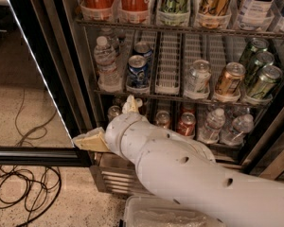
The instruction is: Pick water bottle from middle shelf of fridge
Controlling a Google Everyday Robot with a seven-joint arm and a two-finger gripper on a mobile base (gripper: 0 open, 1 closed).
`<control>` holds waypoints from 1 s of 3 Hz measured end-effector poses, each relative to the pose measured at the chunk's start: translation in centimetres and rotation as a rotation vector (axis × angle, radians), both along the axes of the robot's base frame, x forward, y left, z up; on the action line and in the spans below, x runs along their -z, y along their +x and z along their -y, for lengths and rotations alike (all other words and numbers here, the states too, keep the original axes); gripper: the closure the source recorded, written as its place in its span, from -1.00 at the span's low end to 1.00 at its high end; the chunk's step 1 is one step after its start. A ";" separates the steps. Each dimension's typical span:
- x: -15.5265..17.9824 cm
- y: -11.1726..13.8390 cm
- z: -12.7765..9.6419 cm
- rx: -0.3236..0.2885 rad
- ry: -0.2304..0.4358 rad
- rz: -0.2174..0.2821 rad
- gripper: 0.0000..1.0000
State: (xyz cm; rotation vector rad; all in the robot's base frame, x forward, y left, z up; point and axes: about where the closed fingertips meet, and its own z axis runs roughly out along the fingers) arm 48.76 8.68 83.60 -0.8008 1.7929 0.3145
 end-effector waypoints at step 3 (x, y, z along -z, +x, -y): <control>-1.2 4.0 -1.2 0.094 0.102 0.142 -1.00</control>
Offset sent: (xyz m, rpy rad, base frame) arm 0.0451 0.0145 0.0201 0.0848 -0.2847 -0.1220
